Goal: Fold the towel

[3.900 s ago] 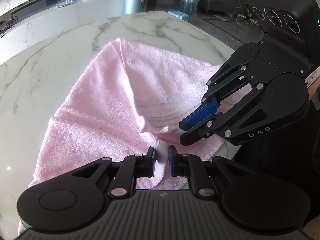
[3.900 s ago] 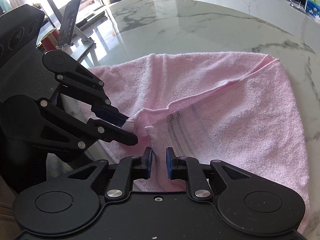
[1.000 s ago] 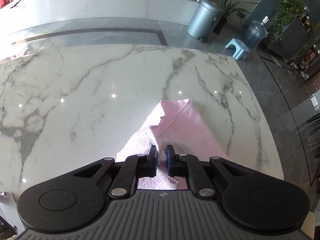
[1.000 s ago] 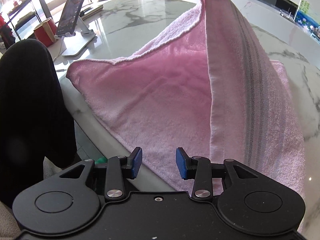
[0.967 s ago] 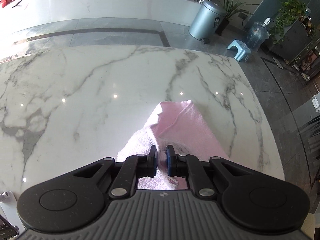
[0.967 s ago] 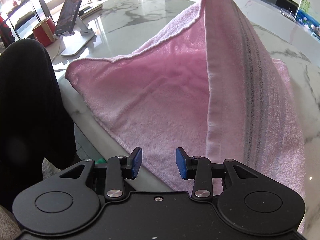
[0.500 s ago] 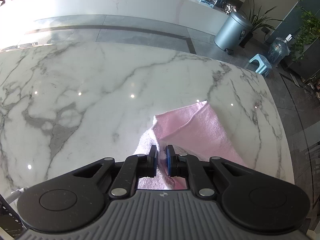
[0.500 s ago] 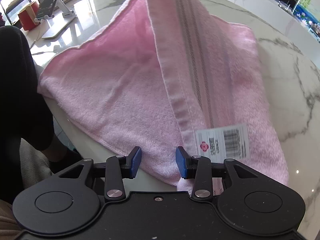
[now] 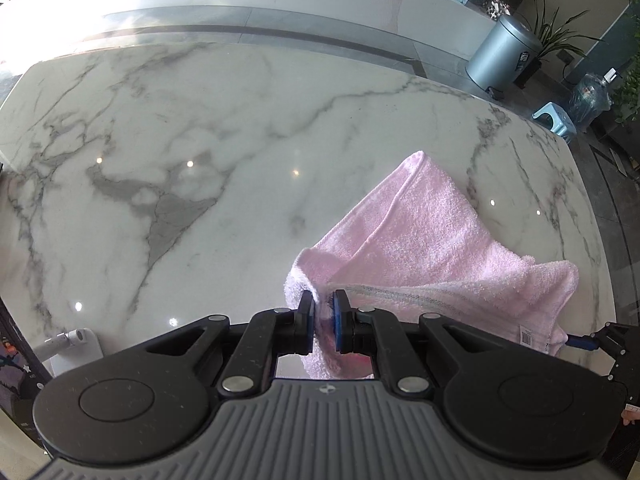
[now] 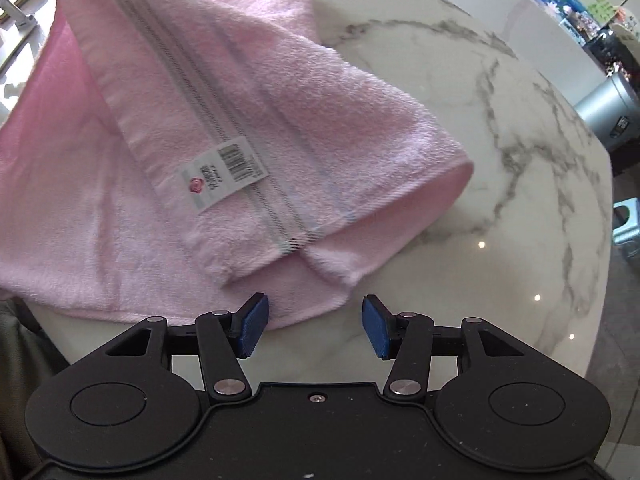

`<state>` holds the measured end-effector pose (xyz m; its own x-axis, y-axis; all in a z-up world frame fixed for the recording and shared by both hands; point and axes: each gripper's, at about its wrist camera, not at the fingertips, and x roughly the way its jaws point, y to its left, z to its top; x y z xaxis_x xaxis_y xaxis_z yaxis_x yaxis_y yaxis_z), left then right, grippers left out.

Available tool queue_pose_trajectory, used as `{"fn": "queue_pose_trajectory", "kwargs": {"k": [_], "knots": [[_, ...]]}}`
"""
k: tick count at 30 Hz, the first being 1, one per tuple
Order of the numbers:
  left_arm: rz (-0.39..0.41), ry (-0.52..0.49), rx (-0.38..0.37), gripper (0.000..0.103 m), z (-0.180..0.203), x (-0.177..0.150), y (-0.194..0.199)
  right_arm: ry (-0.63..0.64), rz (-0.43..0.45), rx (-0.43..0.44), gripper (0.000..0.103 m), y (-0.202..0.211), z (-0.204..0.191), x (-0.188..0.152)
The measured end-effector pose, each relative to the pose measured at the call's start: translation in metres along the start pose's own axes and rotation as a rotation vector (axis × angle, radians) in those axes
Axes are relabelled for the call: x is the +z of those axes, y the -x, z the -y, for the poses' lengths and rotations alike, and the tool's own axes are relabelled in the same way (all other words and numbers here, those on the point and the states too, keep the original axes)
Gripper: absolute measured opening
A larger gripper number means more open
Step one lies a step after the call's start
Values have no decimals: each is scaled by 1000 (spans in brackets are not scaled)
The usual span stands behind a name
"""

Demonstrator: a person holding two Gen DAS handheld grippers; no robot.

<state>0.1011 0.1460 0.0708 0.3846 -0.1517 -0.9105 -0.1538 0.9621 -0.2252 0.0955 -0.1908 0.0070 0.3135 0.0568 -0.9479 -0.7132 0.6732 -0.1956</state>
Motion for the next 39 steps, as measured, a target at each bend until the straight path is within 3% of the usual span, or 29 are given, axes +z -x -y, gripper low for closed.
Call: {"fn": "queue_pose_trajectory", "kwargs": {"k": [6,13,21,24,32,39], "knots": [[-12,8,-9,8,-6,-10,0,-6,48,37,47,16,-5,-1],[-13,-24,8,8,-3,-12,2,175,139,95,47,44,-54,3],[-17,-36,8,8,-5,-17,1,190,84,120,20,14,-62,15],[-17,-58,19,8,-5,-18,-2,184,71,129,15,10,-62,17],[-18,-70,21,8,-6,-19,-5,175,70,138,11,14,-62,19],[-14,-78,22,8,-6,-21,-5,176,118,166,11,49,-67,23]]}}
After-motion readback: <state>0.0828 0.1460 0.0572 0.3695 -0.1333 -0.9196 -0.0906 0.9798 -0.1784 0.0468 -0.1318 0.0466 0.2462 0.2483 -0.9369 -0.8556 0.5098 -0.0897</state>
